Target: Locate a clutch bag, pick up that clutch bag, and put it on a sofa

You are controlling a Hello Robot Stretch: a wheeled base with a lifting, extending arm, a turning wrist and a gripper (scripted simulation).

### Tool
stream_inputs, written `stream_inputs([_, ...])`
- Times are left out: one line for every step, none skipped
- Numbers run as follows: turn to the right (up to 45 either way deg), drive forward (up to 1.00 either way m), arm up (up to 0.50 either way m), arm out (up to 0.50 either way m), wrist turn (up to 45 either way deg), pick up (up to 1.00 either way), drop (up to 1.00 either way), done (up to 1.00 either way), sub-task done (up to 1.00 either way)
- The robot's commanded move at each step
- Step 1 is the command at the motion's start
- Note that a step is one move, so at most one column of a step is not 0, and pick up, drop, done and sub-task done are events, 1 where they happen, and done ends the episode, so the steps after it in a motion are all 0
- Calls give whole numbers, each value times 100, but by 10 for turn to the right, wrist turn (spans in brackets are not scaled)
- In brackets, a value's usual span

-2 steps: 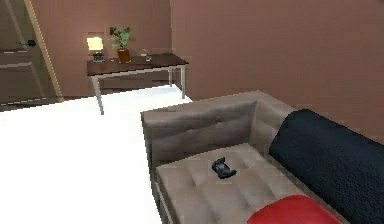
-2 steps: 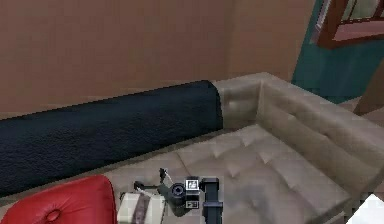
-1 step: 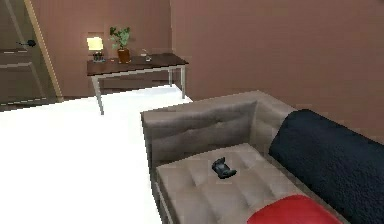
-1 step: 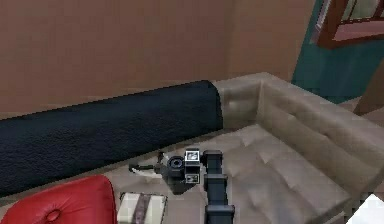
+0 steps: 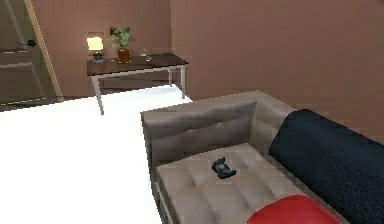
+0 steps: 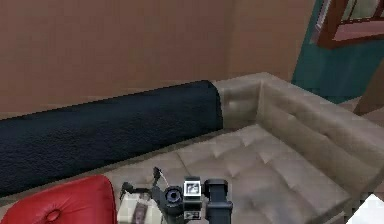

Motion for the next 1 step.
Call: stream_inputs([0, 0, 0, 0, 0, 0, 0, 100, 0])
